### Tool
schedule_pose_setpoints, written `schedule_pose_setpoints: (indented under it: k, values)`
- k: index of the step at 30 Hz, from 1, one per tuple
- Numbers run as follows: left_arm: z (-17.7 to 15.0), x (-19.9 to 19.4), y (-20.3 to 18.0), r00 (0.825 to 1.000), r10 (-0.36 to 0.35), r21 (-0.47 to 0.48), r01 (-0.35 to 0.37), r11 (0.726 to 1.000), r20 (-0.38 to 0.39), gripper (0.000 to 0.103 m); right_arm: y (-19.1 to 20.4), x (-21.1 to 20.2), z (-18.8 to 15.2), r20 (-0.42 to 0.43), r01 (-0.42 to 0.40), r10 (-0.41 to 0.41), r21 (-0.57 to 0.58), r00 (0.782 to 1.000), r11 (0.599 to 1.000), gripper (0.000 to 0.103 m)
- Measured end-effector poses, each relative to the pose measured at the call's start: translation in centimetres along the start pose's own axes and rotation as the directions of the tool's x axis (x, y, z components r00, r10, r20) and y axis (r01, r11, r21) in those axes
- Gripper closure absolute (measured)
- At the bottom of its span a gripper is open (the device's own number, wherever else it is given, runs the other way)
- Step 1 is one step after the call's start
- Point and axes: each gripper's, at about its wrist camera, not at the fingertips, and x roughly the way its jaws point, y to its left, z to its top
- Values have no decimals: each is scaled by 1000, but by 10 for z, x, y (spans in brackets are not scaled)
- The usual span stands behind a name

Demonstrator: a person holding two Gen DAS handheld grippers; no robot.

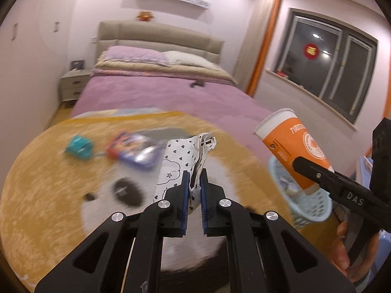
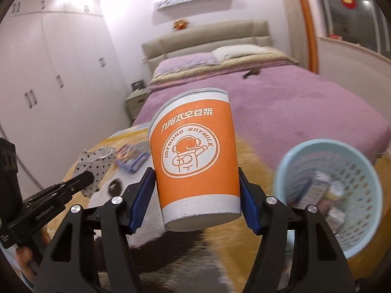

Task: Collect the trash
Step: 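Carry the tissue packet and orange cup over the basket and release both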

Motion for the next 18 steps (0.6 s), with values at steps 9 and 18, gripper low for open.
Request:
schedule_pose_setpoints:
  k: [9, 18]
  values:
    - [20, 44, -97, 988, -145, 141, 150, 979, -44, 96, -81, -36, 14, 54, 172, -179, 117, 982, 978, 42]
    - [18, 105, -159, 960, -234, 188, 260, 947, -152, 96, -157, -35, 11, -18, 309, -316, 265, 949, 913, 41]
